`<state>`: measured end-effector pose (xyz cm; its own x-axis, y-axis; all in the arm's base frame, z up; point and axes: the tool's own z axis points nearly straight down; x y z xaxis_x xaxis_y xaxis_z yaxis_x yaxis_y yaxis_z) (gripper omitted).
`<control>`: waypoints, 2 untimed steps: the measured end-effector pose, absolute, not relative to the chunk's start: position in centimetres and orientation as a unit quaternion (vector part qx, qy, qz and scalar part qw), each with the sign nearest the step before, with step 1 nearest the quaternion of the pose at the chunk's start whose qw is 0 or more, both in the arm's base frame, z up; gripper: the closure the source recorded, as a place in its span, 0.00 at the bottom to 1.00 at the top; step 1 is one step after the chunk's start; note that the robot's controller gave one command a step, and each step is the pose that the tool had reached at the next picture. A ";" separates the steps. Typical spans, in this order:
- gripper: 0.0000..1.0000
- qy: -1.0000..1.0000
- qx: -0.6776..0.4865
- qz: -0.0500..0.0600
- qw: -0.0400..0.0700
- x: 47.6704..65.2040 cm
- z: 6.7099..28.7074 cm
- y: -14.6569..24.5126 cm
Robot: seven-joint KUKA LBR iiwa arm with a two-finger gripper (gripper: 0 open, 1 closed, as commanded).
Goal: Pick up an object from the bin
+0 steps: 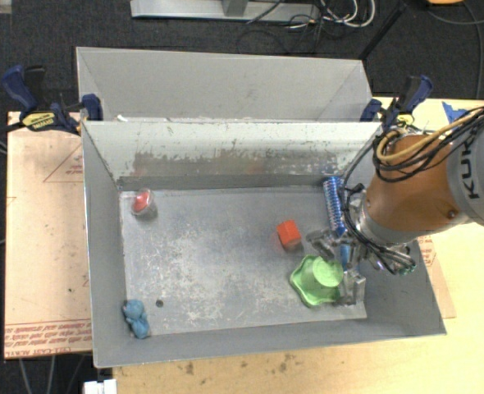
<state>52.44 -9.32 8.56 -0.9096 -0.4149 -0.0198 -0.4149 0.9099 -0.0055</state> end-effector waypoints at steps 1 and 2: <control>1.00 0.977 -0.215 -0.002 0.009 52.4 8.8 -9.4; 1.00 0.980 -0.197 -0.003 0.006 52.6 23.8 -14.5</control>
Offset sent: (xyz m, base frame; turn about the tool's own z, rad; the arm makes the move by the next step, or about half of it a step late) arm 0.0000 0.0000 0.0000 0.0000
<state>52.63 -14.54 23.82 -0.9222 -0.3866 -0.0103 -0.3865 0.9223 -0.0079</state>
